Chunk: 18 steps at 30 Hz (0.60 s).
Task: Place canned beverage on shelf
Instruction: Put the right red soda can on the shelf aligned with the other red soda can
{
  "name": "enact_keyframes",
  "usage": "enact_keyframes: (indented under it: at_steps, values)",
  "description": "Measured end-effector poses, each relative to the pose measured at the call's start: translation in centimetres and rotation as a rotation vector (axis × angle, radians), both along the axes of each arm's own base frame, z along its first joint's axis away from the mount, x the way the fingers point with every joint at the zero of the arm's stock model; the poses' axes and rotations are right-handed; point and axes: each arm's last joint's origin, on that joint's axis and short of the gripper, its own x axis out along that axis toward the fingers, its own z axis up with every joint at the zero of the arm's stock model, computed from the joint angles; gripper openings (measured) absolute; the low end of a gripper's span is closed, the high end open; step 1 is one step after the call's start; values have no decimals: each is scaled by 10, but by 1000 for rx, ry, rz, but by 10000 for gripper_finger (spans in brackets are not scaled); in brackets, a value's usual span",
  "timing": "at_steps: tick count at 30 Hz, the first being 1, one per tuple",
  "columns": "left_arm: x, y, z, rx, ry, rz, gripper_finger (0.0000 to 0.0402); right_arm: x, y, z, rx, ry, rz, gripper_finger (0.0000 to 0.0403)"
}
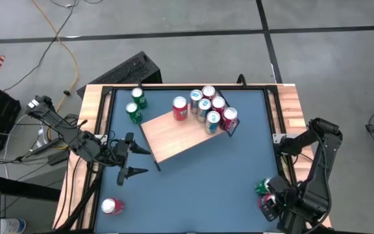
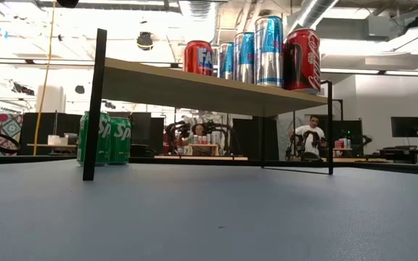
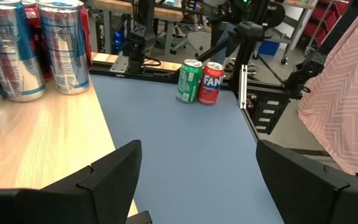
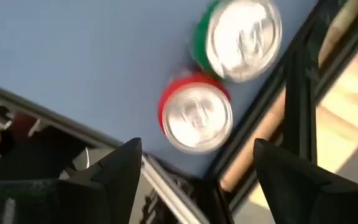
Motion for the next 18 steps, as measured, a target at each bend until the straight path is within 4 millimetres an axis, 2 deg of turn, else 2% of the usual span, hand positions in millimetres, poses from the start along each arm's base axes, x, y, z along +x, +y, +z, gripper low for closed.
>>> enact_keyframes:
  at_steps: [6, 11, 18]
  values:
    - [0, 0, 0, 0, 0, 0, 303, -1, -2, 0, -18, 15, -1, 294]
    - [0, 0, 0, -1, 0, 0, 303, -2, -3, -1, -34, 22, 0, 312]
    - [0, 0, 0, -1, 1, -1, 303, 0, -1, -22, -38, 27, -5, 334]
